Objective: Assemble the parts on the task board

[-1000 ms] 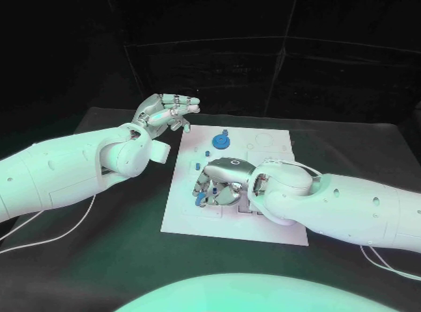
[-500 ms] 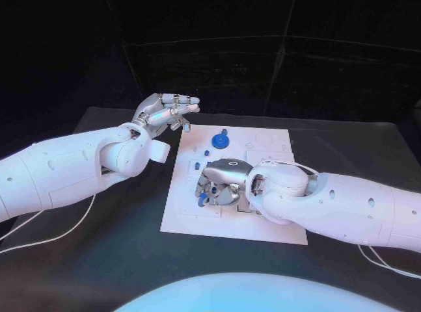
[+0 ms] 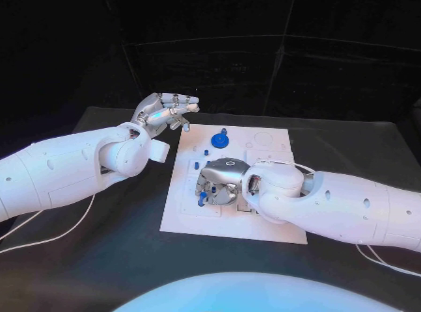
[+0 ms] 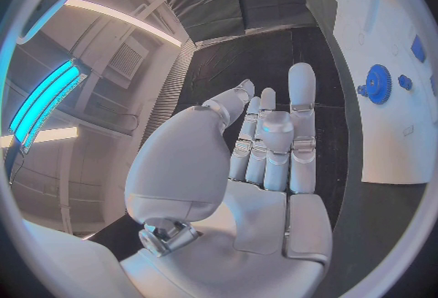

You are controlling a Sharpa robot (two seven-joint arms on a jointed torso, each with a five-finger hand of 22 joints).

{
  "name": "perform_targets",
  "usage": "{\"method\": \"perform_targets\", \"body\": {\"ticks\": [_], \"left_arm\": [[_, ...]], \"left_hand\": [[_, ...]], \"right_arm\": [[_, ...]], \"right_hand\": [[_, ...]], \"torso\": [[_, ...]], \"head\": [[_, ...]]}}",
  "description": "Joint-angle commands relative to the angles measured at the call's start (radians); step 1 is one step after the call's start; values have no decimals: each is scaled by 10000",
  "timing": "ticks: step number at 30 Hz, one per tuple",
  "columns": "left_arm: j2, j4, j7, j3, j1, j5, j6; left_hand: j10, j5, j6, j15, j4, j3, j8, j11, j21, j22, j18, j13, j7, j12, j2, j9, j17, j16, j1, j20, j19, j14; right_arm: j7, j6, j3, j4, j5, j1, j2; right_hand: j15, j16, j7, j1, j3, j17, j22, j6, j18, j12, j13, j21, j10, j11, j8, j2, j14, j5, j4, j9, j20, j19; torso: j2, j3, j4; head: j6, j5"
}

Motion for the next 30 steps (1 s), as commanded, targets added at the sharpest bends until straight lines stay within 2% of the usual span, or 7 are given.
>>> {"method": "perform_targets", "body": {"ticks": [1,5,12,16,20,27,30], "left_arm": [[7,9,70,10,16,29,104],[6,12,67,10,16,29,104],[-4,15,61,10,16,29,101],[-6,16,59,10,17,29,103],[-13,18,57,10,17,29,103],[-26,20,43,10,17,29,110],[-38,20,38,10,17,29,111]], "left_hand": [[-50,44,-42,14,20,-58,40,-11,-69,-9,134,13,0,32,43,-10,-9,-35,11,9,-52,-65],[-50,44,-42,14,20,-58,40,-11,-69,-9,134,13,0,32,43,-10,-9,-35,11,9,-52,-65],[-50,44,-42,14,20,-58,40,-11,-69,-9,134,13,0,32,43,-10,-9,-35,11,9,-52,-65],[-50,44,-42,14,20,-58,40,-11,-69,-9,134,13,0,32,43,-10,-9,-35,11,9,-52,-65],[-50,44,-42,14,20,-58,40,-11,-69,-9,134,13,0,32,43,-10,-9,-35,11,9,-52,-65],[-50,44,-42,14,20,-58,40,-11,-69,-9,134,13,0,32,43,-10,-9,-35,11,9,-52,-65],[-50,44,-42,14,20,-58,40,-11,-69,-9,134,13,0,32,43,-10,-9,-35,11,9,-52,-65]], "right_arm": [[-185,287,-8,-2,-238,0,71],[-197,325,-12,-4,-266,-1,133],[-89,44,-22,8,-266,-2,142],[-61,-172,-24,23,-257,-2,134],[-50,-480,-26,38,-253,-2,98],[419,-1594,-27,310,56,-3,-214],[701,-2021,-26,646,455,-2,-645]], "right_hand": [[-29,36,23,-31,43,-14,-12,10,-18,-78,-2,49,29,13,-9,-99,14,19,-11,-5,33,2],[16,25,83,-178,26,-60,-59,-130,-11,-227,-23,28,-104,70,-117,-217,-4,33,37,-39,60,-42],[185,55,221,-596,-205,-82,-108,-761,-5,-593,-29,0,-675,272,-273,-614,-30,127,212,-90,210,-103],[202,82,216,-641,-301,-73,-110,-1069,2,-625,-22,0,-766,289,-270,-677,-36,109,245,-89,243,-111],[275,-86,271,-664,-549,-422,-520,-1412,80,-810,-34,-194,-1321,387,-255,-763,-143,90,259,-78,302,-380],[391,-828,315,-607,-1849,-1682,-2100,-2255,377,-658,20,-1090,-2576,495,-222,-855,-598,161,362,-50,416,-1426],[358,-885,312,-335,-3025,-1839,-2242,-2301,374,-126,59,-1218,-2790,475,-195,-667,-590,177,618,-26,440,-1422]], "torso": [[0,1,-2],[-5,-1,-2],[-3,-2,-2],[-3,1,4],[-2,-2,0],[-6,2,3],[-15,3,-5]], "head": [[-2,18],[0,10],[-3,11],[-4,14],[-4,10],[9,-14],[25,-16]]}}
